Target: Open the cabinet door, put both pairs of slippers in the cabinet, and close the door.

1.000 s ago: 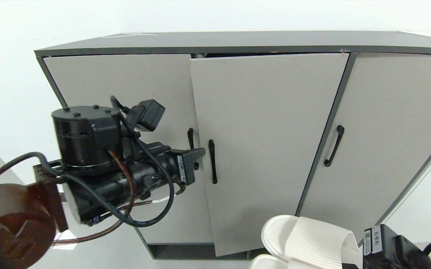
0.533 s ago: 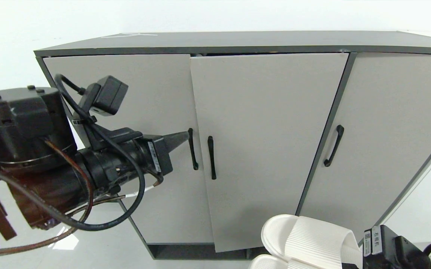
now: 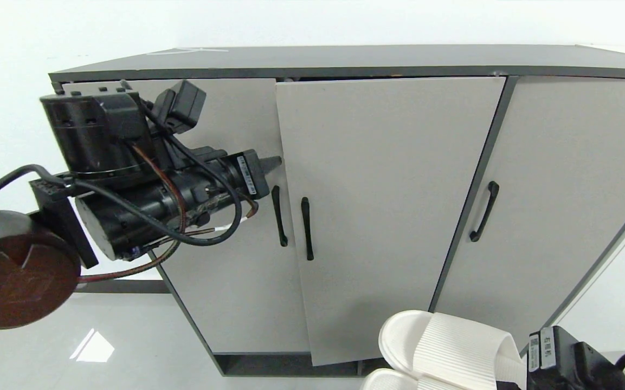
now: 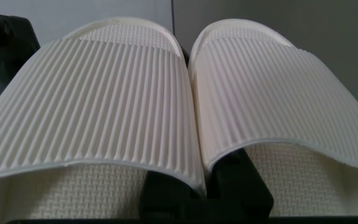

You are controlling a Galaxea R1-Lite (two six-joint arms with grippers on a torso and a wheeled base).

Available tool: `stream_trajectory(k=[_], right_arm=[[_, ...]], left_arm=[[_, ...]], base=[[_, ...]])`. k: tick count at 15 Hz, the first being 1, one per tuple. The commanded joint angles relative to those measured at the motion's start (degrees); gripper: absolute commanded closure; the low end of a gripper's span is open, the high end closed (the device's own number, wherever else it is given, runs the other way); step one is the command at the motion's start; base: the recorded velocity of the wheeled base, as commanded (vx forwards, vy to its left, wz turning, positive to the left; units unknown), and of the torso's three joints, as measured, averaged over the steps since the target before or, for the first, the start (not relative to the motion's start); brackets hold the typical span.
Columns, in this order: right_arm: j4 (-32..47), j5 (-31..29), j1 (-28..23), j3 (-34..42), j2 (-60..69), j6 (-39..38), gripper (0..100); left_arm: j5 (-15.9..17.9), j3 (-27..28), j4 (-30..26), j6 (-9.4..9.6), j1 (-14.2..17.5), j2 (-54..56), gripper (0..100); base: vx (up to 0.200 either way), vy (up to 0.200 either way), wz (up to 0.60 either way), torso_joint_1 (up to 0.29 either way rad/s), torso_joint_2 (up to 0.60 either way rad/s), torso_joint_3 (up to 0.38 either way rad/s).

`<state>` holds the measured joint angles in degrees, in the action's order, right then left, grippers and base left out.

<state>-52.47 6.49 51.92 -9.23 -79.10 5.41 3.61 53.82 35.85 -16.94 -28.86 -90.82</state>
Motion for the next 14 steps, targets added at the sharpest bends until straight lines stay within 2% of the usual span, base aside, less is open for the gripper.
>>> stream_trajectory(k=[1, 11, 13, 14], right_arm=[[-0.09, 0.02, 0.02, 0.09, 0.18, -0.05, 100], [0.0, 0.46, -0.33, 0.7, 0.53, -0.05, 100], [0.0, 1.42, -0.33, 0.79, 0.53, -0.14, 100], [0.0, 1.42, -0.33, 0.79, 0.53, -0.14, 100]], left_arm=[[0.0, 2.43, 0.01, -0.37, 0.03, -3.49, 100], [0.0, 3.48, 0.53, -0.98, 0.11, -5.86, 100], [-0.27, 3.13, 1.41, -2.3, 0.11, -5.42, 100], [-0.36, 2.52, 2.56, -2.3, 0.11, -5.24, 100]], base=[[0.0, 0.0, 0.0, 0.0, 0.0, 0.0], [0.0, 0.0, 0.0, 0.0, 0.0, 0.0], [-0.2, 0.0, 0.0, 0.002, 0.0, 0.005], [-0.2, 0.0, 0.0, 0.002, 0.01, -0.007]])
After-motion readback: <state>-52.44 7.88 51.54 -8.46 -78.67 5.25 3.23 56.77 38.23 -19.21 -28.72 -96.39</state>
